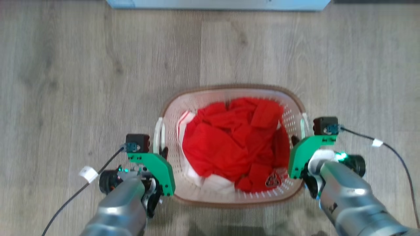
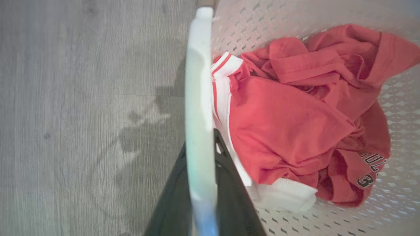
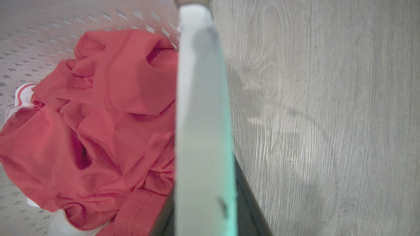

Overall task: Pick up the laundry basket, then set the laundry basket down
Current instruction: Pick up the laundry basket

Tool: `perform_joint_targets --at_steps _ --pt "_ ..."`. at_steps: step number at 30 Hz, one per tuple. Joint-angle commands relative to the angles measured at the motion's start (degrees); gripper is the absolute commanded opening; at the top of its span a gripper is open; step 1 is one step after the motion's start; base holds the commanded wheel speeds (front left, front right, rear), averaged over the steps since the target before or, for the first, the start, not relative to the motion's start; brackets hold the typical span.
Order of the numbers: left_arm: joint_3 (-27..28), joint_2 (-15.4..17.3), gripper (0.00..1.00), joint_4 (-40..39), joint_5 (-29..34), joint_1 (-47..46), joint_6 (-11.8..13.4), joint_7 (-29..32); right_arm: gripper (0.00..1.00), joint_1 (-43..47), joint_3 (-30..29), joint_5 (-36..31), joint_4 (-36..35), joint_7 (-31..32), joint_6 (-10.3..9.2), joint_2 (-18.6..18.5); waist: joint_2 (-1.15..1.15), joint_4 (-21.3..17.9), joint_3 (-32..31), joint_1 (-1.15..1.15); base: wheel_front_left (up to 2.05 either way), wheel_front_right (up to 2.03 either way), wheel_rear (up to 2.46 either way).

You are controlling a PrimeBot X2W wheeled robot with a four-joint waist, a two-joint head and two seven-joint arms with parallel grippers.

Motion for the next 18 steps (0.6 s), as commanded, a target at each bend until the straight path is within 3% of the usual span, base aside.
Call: perform_joint_targets --at_steps 1,18 --pt "0.6 2.0 0.00 0.7 -0.9 0.6 -0.1 -0.1 0.00 2.7 1.7 1.2 0.0 0.5 0.32 0.0 0.00 -0.5 -2.5 0.00 0.00 0.00 0.00" --pt "-3.5 2.0 0.00 5.1 -5.9 6.5 -2.7 4.8 0.00 9.3 10.9 11.3 1.3 6.3 0.32 0.0 0.00 -1.0 -14.2 0.00 0.00 0.00 0.00"
